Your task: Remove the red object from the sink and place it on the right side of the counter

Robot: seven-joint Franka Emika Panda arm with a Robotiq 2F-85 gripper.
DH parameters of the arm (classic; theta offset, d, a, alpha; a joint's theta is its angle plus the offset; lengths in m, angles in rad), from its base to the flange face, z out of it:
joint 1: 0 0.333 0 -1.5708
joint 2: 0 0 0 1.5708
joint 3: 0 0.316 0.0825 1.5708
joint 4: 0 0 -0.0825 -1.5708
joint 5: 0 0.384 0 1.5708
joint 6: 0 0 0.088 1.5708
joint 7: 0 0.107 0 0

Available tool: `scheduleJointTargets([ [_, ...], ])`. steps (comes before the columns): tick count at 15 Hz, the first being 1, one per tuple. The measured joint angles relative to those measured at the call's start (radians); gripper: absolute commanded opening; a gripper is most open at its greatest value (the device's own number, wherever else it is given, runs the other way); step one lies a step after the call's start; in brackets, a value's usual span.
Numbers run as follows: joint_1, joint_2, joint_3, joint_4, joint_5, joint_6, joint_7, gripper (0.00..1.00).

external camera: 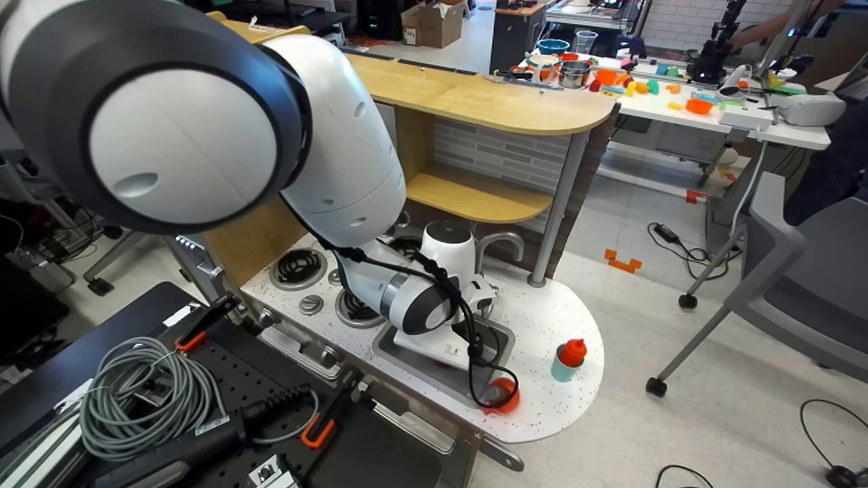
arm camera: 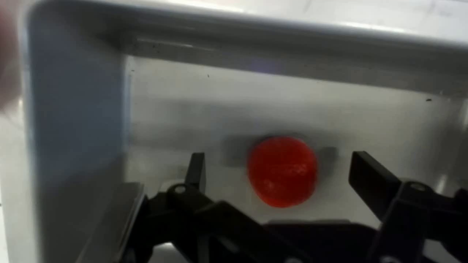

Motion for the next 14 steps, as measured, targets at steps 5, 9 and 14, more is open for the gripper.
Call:
scheduleJointTargets([
  [5, 0.000, 0.022, -0.006, 0.037, 0.000, -0.004, 0.000, 0.34],
  [9, -0.014, 0.009, -0.011, 0.039, 0.004, 0.007, 0.024, 0.21],
  [14, -0.055, -0.084, -0.021, 0.003, 0.005, 0.009, 0.059, 0.21],
])
